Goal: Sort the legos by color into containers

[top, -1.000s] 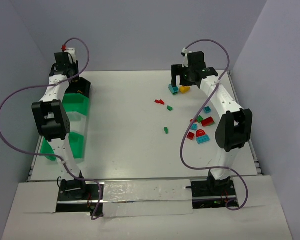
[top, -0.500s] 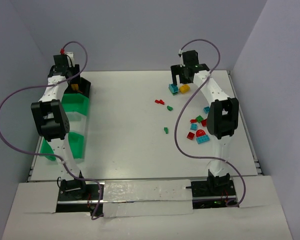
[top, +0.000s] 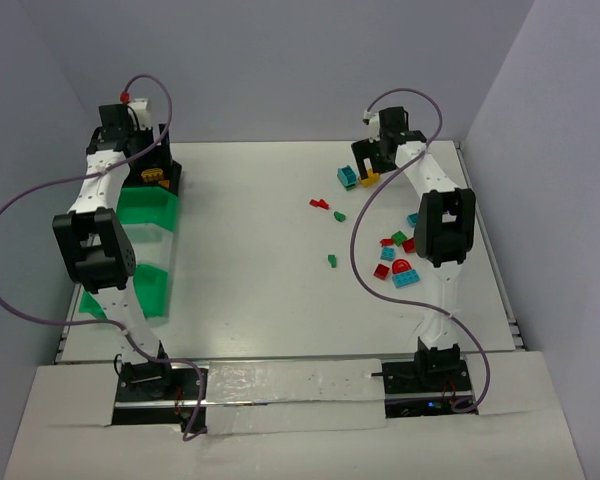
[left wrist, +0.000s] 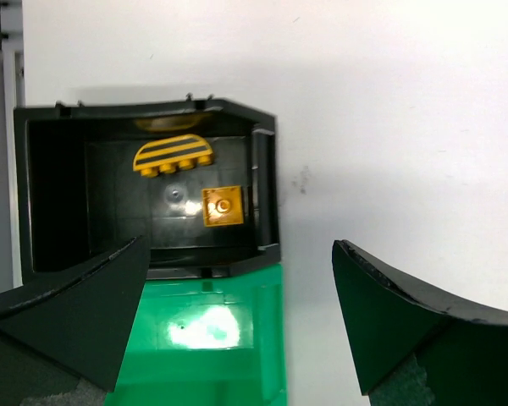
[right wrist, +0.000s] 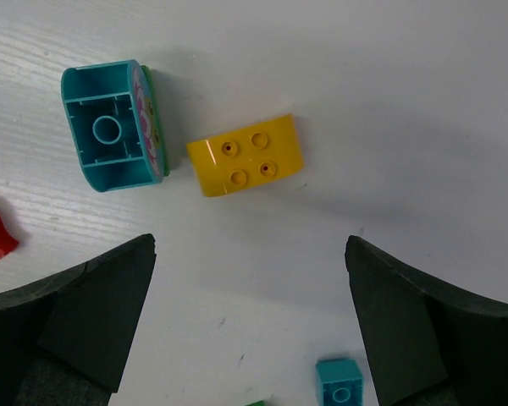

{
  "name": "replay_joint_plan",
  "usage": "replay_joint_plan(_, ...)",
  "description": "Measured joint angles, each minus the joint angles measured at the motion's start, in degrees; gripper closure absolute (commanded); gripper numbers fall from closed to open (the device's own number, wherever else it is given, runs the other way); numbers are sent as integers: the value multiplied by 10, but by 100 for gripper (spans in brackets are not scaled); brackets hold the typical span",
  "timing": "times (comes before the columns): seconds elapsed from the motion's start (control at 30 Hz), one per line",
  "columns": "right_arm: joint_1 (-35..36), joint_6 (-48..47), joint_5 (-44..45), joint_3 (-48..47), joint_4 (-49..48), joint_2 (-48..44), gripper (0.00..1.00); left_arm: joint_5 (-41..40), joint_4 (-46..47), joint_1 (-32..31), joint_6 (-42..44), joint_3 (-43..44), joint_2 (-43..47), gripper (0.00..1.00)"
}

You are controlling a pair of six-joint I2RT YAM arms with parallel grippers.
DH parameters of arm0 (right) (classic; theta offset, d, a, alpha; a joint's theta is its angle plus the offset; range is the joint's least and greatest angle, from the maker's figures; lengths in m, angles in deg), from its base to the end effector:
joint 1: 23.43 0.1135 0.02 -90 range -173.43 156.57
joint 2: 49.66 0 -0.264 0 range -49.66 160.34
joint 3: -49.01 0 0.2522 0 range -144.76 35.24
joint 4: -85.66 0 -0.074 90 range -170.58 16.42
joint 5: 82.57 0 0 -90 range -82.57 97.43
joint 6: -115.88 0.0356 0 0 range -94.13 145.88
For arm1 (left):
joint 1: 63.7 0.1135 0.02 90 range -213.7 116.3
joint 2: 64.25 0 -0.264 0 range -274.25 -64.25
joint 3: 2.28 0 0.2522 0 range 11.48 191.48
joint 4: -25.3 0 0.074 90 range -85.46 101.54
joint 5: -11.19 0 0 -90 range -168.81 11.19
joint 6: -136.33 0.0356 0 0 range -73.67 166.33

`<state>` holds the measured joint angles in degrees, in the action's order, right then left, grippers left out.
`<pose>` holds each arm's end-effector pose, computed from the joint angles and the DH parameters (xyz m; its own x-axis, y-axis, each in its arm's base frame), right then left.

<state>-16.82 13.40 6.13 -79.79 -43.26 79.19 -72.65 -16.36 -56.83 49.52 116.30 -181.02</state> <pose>0.5031 0.0591 0.2336 -0.7272 -0.3018 -0.6165 -0.2933 0.9487 -0.1184 0.4720 0.0530 0.2871 -0.6373 -0.0211 -0.7704 -0.0017 0.9997 -0.0259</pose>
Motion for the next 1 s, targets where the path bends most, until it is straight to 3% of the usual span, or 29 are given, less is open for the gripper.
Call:
replay_joint_plan(0.43, -17, -74, -77, -64, 12, 65, 0, 116, -12, 0, 0, -9, 52, 1)
replay_joint_plan(1.0, -17, -101, -90, -177, 57, 145, 0, 154, -33, 0, -9, -9, 72, 1)
